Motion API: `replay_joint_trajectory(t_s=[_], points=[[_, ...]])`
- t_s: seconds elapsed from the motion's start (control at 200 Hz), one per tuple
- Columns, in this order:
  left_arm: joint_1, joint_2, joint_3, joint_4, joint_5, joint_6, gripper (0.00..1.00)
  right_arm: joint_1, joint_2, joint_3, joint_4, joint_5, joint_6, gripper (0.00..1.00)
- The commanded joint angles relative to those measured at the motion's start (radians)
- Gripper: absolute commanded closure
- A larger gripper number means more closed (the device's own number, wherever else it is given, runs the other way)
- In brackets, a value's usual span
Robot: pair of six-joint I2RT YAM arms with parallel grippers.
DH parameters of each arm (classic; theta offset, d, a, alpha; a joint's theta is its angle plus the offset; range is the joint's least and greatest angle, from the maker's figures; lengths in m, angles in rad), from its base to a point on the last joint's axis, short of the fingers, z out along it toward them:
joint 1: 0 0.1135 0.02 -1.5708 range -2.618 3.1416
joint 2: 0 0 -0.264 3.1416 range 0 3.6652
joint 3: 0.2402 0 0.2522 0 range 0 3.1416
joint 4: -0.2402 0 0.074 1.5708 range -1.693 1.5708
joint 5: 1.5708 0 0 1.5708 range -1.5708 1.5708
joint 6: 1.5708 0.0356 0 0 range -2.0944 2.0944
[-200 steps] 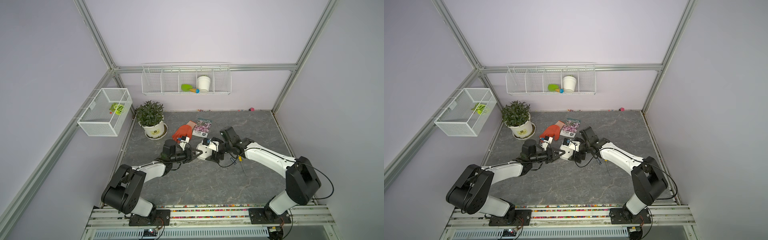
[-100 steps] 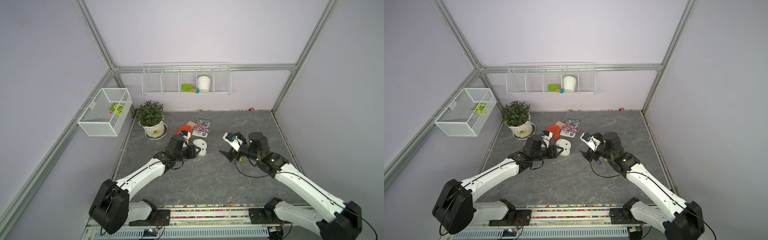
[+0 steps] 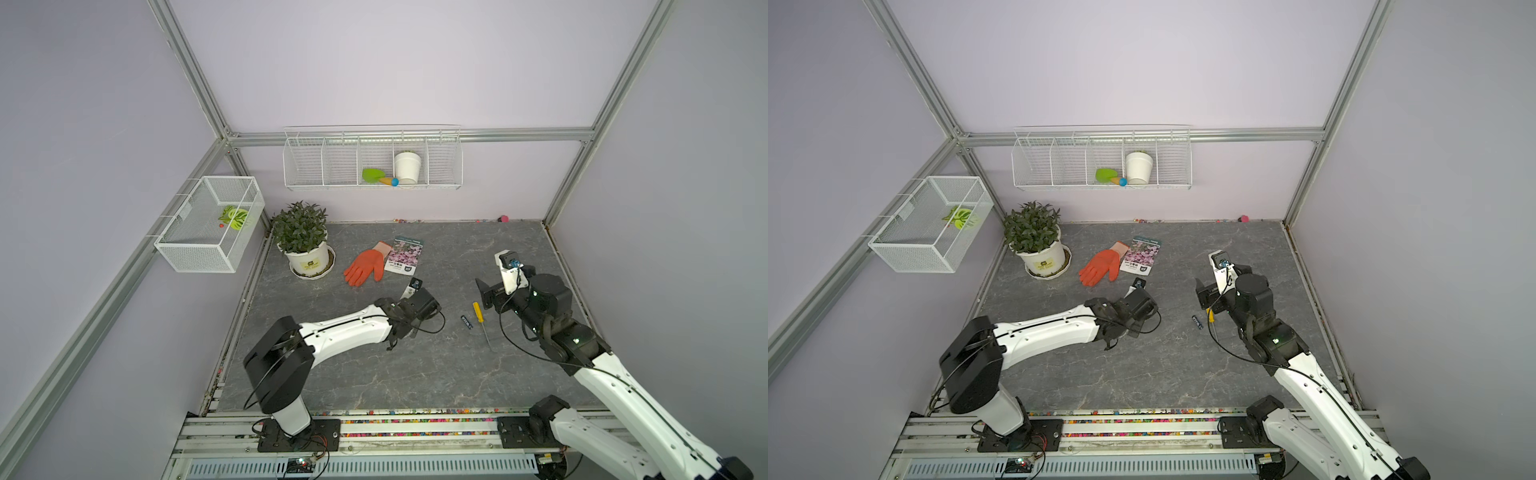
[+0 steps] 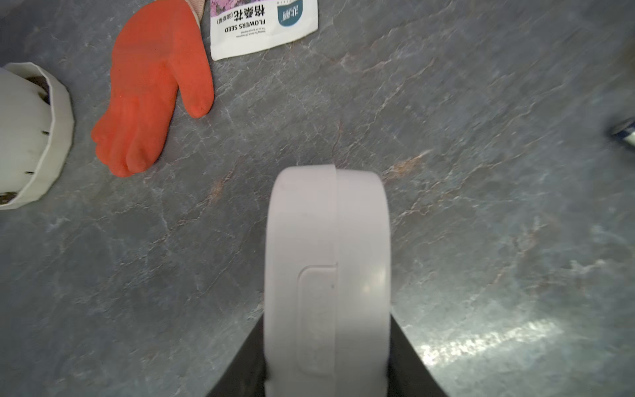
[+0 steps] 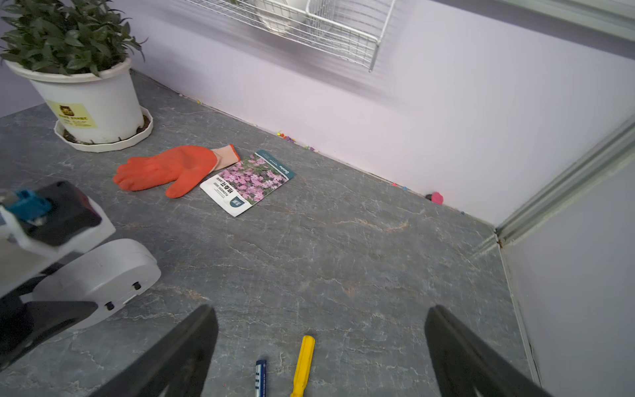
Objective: Remove the battery from the alarm
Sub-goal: Adjust the alarm at the center of the board, then reset both arms
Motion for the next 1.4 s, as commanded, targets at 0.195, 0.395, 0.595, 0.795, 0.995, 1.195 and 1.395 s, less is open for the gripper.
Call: replay_joint_trajectory(t_s=[0.195,0.395,0.595,0.795,0.995,1.195,1.395], points=[[-0.097,0.199,0.176,-0.181,-0.191,-0.031,0.78,-0.043,-0.033,-0.034,-0.003,0.016,0.067,0.02],[-0.127,0.234,0.204,-0.177,-0.181,-0.034,0.35,-0.054,-0.032,-0.04,0.003,0.017,0.069,0.02],[-0.13,0.183,0.171,-0.099,-0.108,-0.004,0.12,-0.07,-0.027,-0.052,0.008,0.011,0.074,0.02],[-0.13,0.12,0.123,-0.016,-0.061,0.021,0.0,-0.097,-0.024,-0.063,0.004,0.008,0.078,0.02],[-0.083,-0.06,0.024,0.09,0.008,0.023,0.0,-0.159,-0.013,-0.049,-0.018,-0.019,0.103,0.02],[0.145,-0.402,-0.199,0.283,0.174,0.022,0.0,-0.331,0.052,-0.101,0.014,-0.049,0.255,0.02],[0.474,-0.687,-0.403,0.397,0.221,0.01,0.0,-0.37,0.119,-0.253,0.173,0.122,0.33,0.02]])
